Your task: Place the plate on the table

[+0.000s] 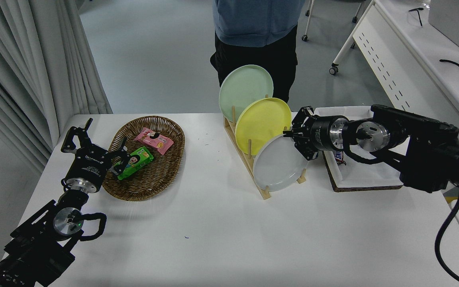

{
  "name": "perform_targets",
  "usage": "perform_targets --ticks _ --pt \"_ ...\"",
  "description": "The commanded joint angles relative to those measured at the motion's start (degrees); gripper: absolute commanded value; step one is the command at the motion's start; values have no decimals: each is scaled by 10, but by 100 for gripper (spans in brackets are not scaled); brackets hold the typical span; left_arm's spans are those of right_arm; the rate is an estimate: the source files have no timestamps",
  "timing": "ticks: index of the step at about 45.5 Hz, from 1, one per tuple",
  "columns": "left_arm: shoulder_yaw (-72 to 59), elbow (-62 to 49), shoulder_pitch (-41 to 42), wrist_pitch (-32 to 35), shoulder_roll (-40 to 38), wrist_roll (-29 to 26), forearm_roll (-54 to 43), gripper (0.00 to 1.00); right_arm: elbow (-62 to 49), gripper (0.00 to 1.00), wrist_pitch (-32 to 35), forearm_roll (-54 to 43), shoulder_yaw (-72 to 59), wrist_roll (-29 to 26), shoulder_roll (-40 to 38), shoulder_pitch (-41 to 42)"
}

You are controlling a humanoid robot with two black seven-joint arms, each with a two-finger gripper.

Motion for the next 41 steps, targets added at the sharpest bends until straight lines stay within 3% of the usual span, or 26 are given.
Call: perform_targets --ticks 1,23,41 --pt "0 0 0 0 0 0 0 100 4 0 4 0 11 0 -2 3" --pt "0 0 0 0 0 0 0 100 33 0 19 5 45 -15 -30 36" --pt "0 1 0 0 0 0 0 100 163 0 6 55 70 -20 -138 108"
